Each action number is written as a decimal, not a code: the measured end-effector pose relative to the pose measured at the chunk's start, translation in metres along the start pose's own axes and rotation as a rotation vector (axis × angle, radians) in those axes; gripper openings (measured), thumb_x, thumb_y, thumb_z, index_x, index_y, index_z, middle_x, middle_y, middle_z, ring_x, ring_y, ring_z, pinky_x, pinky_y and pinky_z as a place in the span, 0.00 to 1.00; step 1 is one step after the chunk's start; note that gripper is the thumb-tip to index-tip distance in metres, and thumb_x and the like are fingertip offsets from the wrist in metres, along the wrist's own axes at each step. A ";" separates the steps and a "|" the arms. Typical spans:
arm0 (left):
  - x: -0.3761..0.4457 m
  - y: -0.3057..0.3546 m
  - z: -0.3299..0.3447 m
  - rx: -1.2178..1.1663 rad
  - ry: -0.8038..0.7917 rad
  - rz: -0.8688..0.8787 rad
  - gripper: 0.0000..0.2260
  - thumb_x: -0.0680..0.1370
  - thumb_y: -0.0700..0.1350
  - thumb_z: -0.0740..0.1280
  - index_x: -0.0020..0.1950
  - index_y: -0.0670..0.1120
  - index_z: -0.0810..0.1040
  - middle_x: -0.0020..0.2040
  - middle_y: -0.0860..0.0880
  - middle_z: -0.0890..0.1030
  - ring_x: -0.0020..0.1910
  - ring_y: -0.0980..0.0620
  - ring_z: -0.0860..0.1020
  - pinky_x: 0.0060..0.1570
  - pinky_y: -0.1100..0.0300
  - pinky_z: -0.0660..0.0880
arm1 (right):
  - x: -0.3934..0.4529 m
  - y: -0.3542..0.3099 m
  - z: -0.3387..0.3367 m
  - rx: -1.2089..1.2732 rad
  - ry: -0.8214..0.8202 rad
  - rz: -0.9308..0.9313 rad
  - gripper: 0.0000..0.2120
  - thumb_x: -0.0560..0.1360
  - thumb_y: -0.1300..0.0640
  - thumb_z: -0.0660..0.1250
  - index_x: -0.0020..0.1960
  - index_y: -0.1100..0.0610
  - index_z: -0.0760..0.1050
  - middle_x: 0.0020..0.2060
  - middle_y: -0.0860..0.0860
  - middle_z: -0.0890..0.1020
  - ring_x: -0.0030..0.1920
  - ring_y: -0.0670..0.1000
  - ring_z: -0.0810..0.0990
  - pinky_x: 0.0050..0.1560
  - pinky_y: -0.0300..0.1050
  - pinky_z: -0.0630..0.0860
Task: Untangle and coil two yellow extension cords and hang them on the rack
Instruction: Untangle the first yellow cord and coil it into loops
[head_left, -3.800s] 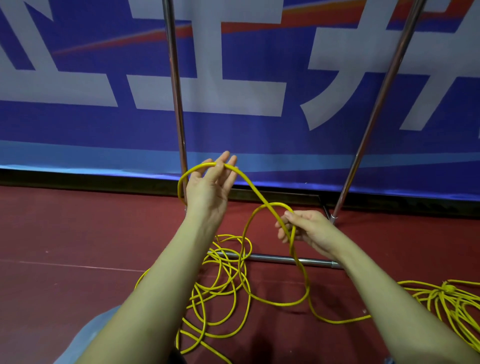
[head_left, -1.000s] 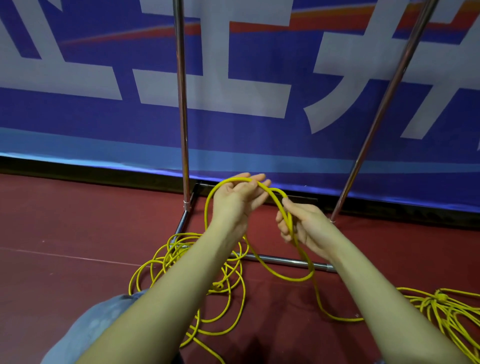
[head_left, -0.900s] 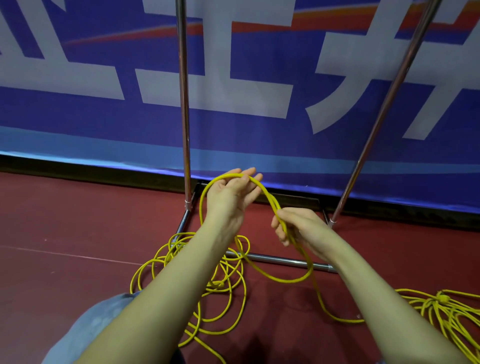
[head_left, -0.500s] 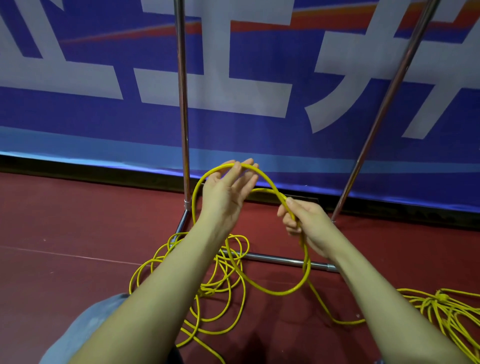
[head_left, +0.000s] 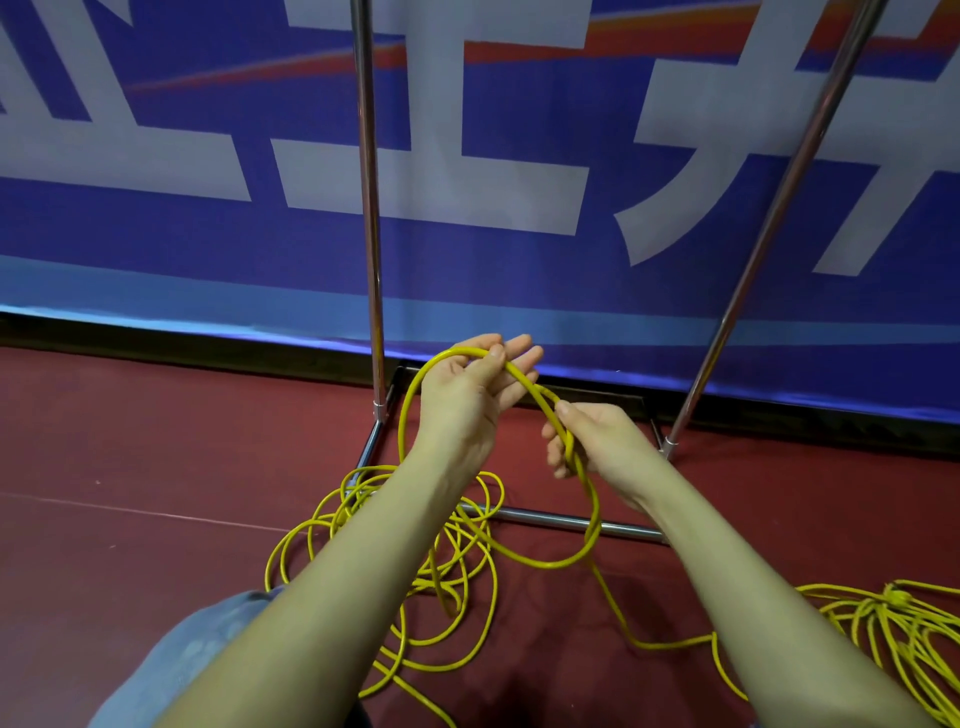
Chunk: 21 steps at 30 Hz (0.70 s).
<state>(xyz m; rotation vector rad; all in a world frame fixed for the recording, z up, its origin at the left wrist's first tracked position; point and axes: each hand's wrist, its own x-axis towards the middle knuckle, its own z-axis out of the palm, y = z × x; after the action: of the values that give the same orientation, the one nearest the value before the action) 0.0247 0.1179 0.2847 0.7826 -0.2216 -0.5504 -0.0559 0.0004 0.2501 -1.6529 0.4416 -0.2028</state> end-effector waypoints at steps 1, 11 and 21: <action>0.000 0.000 0.000 -0.006 0.007 0.003 0.05 0.80 0.33 0.58 0.48 0.40 0.70 0.46 0.39 0.81 0.40 0.47 0.84 0.46 0.52 0.80 | 0.001 0.003 -0.002 -0.022 0.007 0.005 0.18 0.83 0.57 0.52 0.39 0.62 0.72 0.21 0.51 0.77 0.21 0.47 0.74 0.27 0.39 0.74; 0.006 0.006 -0.004 -0.132 0.091 0.081 0.04 0.80 0.32 0.58 0.51 0.38 0.70 0.47 0.38 0.81 0.41 0.46 0.84 0.46 0.52 0.81 | 0.000 0.019 -0.012 -0.024 -0.001 0.049 0.19 0.83 0.57 0.51 0.38 0.61 0.70 0.20 0.49 0.72 0.20 0.47 0.70 0.24 0.36 0.67; 0.006 -0.013 -0.001 -0.049 -0.038 -0.012 0.05 0.80 0.33 0.59 0.49 0.41 0.72 0.45 0.43 0.83 0.44 0.48 0.84 0.48 0.53 0.79 | -0.002 0.004 -0.011 0.221 -0.032 -0.019 0.20 0.82 0.52 0.53 0.41 0.63 0.74 0.26 0.54 0.77 0.27 0.49 0.75 0.31 0.39 0.73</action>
<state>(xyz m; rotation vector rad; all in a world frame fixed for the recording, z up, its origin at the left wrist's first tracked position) 0.0251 0.1079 0.2744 0.7265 -0.2383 -0.5801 -0.0628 -0.0087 0.2475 -1.4418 0.3661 -0.2307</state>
